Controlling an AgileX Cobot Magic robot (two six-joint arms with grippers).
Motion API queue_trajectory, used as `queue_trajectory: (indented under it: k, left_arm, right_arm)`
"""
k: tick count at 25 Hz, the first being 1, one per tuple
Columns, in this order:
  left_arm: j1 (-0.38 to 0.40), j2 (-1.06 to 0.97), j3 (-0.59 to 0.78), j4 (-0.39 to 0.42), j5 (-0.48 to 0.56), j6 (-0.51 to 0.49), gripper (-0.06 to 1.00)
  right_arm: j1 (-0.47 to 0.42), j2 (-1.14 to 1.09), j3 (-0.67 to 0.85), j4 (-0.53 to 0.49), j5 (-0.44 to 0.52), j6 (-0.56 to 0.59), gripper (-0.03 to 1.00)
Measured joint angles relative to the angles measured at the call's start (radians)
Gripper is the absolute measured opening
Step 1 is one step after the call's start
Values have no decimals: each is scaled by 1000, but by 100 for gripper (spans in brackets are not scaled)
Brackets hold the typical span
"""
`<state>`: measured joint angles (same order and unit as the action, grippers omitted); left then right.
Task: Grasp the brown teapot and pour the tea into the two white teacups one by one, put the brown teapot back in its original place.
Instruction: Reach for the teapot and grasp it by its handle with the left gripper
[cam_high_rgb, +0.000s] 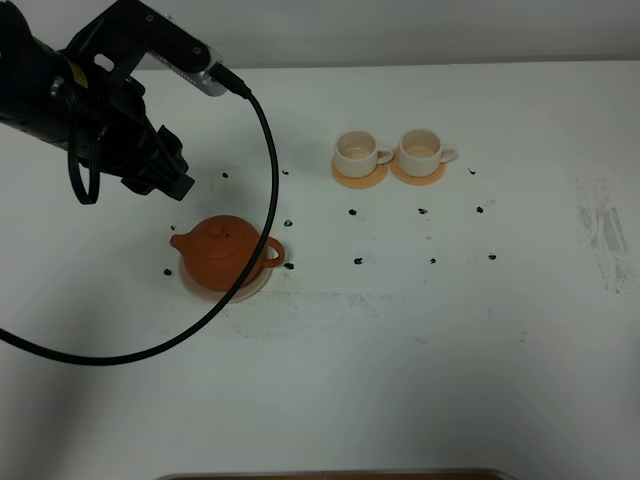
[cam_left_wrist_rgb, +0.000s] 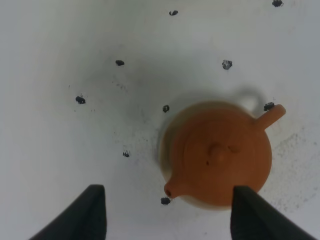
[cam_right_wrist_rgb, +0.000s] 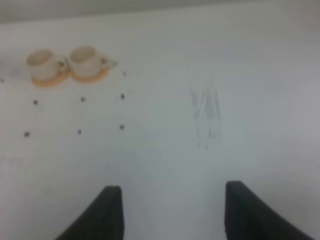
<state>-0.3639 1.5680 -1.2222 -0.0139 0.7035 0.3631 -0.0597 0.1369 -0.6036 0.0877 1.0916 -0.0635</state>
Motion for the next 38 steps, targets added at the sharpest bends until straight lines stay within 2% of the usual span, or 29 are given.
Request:
queue_trajectory:
  k: [7,18,34,38]
  left_arm:
    - [-9,0,-1,3,-42,18,56]
    - [-74,5,-32,5,-147,20,56]
    - [-74,8,-33,6,-153,44,56]
    - [-101,9,-33,6,-152,44,56]
  right_arm:
    - [0,-89,99,0,-2,-15,48]
    - [0,-144,100,-70,-5,4,48]
    - [0,-144,100,-50,-5,5,48]
    - [0,-144,100,-50,-5,6,48]
